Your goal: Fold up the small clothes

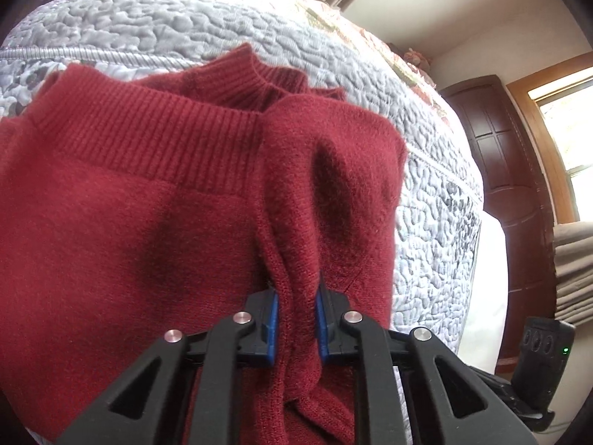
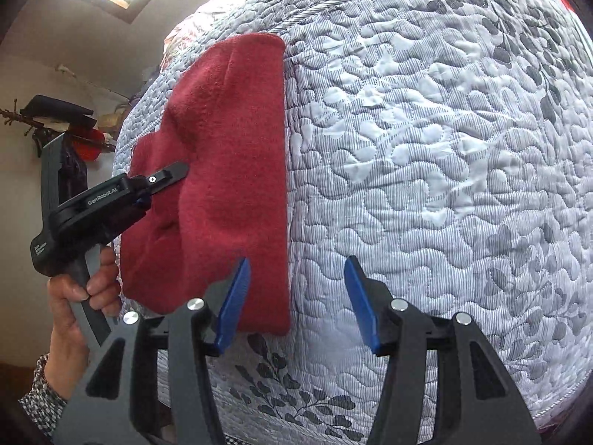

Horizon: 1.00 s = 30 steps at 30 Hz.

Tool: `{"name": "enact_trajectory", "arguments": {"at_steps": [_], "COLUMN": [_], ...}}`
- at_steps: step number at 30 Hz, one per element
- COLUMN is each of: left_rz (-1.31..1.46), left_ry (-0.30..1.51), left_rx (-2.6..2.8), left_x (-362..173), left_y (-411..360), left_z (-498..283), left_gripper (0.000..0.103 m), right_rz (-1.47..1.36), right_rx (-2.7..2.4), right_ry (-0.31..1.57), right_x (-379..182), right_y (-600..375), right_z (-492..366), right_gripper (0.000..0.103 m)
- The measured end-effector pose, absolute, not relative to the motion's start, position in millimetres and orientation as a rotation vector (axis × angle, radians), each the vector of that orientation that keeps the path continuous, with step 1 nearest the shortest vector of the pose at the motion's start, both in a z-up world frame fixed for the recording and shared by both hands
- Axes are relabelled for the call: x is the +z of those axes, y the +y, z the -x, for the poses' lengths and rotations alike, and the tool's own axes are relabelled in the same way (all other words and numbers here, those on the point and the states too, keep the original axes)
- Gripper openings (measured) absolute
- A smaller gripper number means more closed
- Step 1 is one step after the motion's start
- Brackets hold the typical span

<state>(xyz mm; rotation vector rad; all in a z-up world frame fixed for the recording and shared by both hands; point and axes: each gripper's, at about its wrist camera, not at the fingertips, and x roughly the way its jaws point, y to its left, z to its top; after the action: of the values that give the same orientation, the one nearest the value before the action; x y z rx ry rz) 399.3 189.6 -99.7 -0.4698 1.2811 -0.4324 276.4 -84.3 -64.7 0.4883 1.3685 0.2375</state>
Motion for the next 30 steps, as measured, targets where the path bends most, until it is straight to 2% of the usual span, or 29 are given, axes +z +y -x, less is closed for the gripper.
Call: {"name": "enact_trajectory", "arguments": {"at_steps": [10, 17, 24, 30], "left_rz": [0.429, 0.376, 0.371, 0.378], "left_ry": [1.14, 1.087, 1.083, 1.132], "left_rx": [-0.496, -0.441, -0.352, -0.278], "left_x": [-44.9, -16.2, -22.9, -62.5], "left_y": [221.0, 276.7, 353.5, 399.4], "left_z": [-381.8, -388.6, -392.0, -390.4], "left_gripper": [0.014, 0.014, 0.014, 0.014], "right_rz": [-0.495, -0.481, -0.424, -0.379], "right_rx": [0.216, 0.246, 0.299, 0.338], "right_ry": [1.359, 1.366, 1.387, 1.423], "right_x": [-57.7, -59.4, -60.4, -69.8], "right_y": [-92.2, -63.7, -21.6, 11.3], "right_z": [-260.8, -269.0, -279.1, -286.4], "right_gripper": [0.055, 0.055, 0.055, 0.055]}}
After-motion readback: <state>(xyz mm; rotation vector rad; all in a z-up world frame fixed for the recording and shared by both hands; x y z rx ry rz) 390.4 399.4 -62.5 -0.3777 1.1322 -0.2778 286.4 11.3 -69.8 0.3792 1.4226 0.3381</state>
